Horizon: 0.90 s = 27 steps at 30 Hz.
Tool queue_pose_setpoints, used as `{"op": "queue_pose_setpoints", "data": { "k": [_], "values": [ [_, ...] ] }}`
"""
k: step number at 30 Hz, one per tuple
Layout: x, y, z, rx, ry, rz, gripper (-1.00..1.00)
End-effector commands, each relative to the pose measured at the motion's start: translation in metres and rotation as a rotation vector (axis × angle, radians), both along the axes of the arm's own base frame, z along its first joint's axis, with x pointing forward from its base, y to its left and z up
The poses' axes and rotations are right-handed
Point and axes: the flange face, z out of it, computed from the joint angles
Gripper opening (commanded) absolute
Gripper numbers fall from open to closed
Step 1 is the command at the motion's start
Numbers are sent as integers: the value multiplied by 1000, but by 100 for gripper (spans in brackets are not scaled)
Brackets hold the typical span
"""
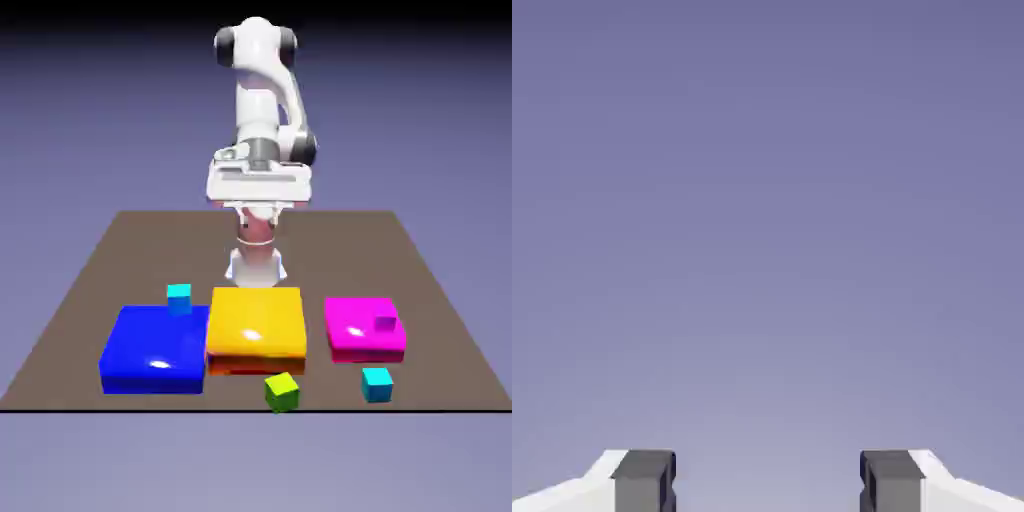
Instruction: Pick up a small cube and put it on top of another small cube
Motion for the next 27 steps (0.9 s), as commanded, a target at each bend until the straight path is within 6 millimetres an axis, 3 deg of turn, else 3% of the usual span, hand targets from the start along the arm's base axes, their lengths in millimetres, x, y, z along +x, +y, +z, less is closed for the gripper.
{"op": "queue_pose_setpoints", "data": {
  "k": [1, 7, 14, 23, 25, 27],
  "values": [
    [7, 1, -8, -4, 23, 15, 0],
    [45, 7, -61, -29, 157, 105, 0],
    [78, 17, -138, -56, 308, 214, 0],
    [96, 31, -253, -90, 491, 357, 0],
    [96, 32, -257, -91, 497, 361, 0],
    [101, 33, -279, -97, 496, 363, 0]
  ]
}}
